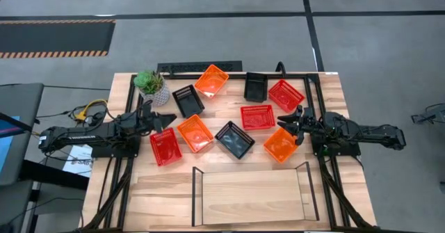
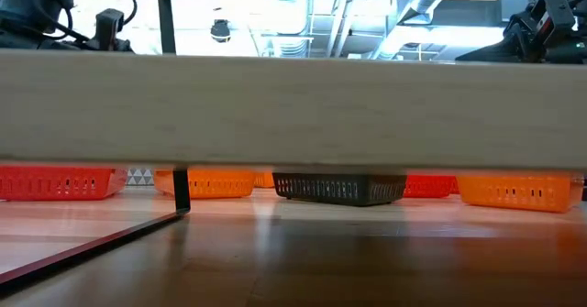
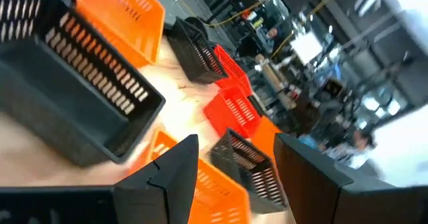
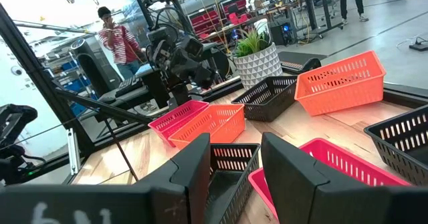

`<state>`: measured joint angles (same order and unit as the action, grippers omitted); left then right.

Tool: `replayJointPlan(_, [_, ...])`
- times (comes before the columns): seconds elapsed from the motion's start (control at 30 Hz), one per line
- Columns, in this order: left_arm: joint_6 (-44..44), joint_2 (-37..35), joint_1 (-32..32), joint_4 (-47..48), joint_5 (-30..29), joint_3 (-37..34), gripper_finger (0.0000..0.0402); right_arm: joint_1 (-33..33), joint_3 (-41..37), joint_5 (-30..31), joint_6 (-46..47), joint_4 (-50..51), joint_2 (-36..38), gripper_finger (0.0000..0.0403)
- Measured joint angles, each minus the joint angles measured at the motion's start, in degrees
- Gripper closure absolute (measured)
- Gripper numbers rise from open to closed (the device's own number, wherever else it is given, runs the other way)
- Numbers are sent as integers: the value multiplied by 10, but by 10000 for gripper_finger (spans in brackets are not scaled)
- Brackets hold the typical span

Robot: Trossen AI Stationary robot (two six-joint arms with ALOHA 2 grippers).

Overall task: Stack baskets on shelf by color
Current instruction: Put the bottom left red bin on the shelf

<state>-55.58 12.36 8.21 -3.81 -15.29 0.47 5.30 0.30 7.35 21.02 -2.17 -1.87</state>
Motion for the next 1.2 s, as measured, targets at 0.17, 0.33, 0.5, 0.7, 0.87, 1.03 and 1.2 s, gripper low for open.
replayJointPlan(0.17, [-56, 0, 0, 0, -7, 0, 219, 0, 0, 0, 0, 0, 0, 243])
replayJointPlan(0.33, [-52, 0, 0, -2, -27, 0, 219, -1, 0, 0, 2, -6, 0, 243])
replayJointPlan(0.5, [-64, 0, 0, -4, -33, 0, 219, -4, 0, 0, 61, -7, 0, 243])
replayJointPlan(0.7, [-36, 0, 0, -4, -51, 1, 219, -4, 0, 0, 189, -7, 0, 243])
replayJointPlan(0.87, [-30, 0, 0, 1, -70, 3, 219, -4, 0, 0, 225, -7, 0, 243])
replayJointPlan(1.03, [-21, 0, 0, 4, -71, 3, 219, -4, 0, 1, 227, -12, 0, 243])
replayJointPlan(1.2, [-20, 0, 0, 4, -83, 4, 219, -4, 0, 2, 297, -15, 0, 243])
